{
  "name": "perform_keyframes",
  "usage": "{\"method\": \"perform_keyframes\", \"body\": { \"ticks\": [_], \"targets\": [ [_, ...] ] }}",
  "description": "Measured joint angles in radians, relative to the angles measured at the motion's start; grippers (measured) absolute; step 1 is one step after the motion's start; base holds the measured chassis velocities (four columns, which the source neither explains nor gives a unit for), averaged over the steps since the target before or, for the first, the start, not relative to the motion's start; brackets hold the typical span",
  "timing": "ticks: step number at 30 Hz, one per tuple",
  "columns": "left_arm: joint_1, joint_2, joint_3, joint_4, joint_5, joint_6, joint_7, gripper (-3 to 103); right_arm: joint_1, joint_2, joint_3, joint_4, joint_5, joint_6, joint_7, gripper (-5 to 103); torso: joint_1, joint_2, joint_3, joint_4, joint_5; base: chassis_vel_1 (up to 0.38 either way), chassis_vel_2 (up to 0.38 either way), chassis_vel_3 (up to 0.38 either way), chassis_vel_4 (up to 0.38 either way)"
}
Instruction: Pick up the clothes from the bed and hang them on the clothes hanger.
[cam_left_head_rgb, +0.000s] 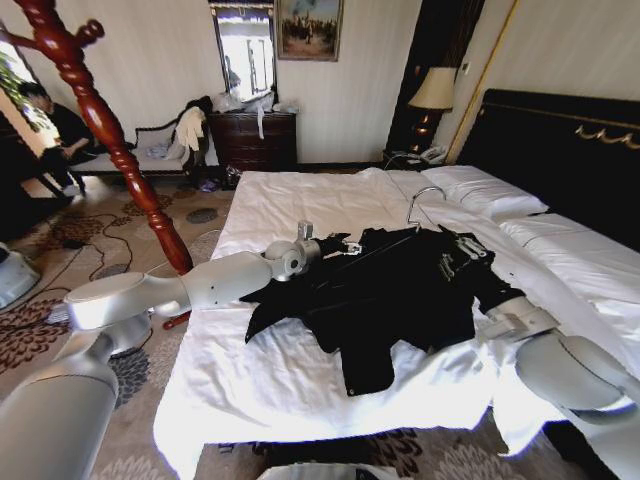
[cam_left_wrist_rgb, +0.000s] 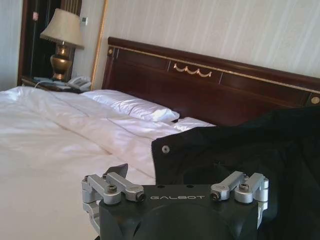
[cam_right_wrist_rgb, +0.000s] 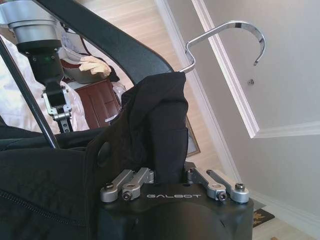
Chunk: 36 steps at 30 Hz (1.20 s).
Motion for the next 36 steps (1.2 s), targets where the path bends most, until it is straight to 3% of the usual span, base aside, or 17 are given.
{"method": "perform_keyframes", "body": {
  "ticks": [12,20,25,29,36],
  "targets": [
    [-0.001,0.035,0.007,0.062,-0.012,0.023,0.074,97,-0.007,0.004,-0.004,0.010,0.004,0.002,-0.001,23,0.000,0.000,0.000,0.0001,-0.0001,0.000,0.000,0.000,0.000],
    [-0.030,0.052,0.040,0.103,-0.041,0.049,0.208,97,-0.009,0.002,-0.004,0.017,0.011,0.011,-0.001,23,0.000,0.000,0.000,0.0003,-0.0001,0.000,0.000,0.000,0.000],
    [-0.024,0.092,0.041,0.151,-0.034,0.037,0.219,97,-0.009,0.002,-0.004,0.017,0.012,0.015,-0.001,23,0.000,0.000,0.000,-0.0003,0.0000,0.000,0.000,0.000,0.000],
    [-0.015,0.116,0.039,0.176,-0.024,0.017,0.219,88,-0.007,0.002,-0.004,0.015,0.013,0.016,-0.001,23,0.000,0.000,0.000,-0.0001,0.0000,0.000,0.000,0.000,0.000],
    [-0.003,0.121,0.030,0.171,-0.018,0.002,0.203,55,-0.011,0.008,-0.007,0.009,0.006,0.023,-0.001,23,0.000,0.000,0.000,0.0000,0.0000,0.000,0.000,0.000,0.000]
  ]
}}
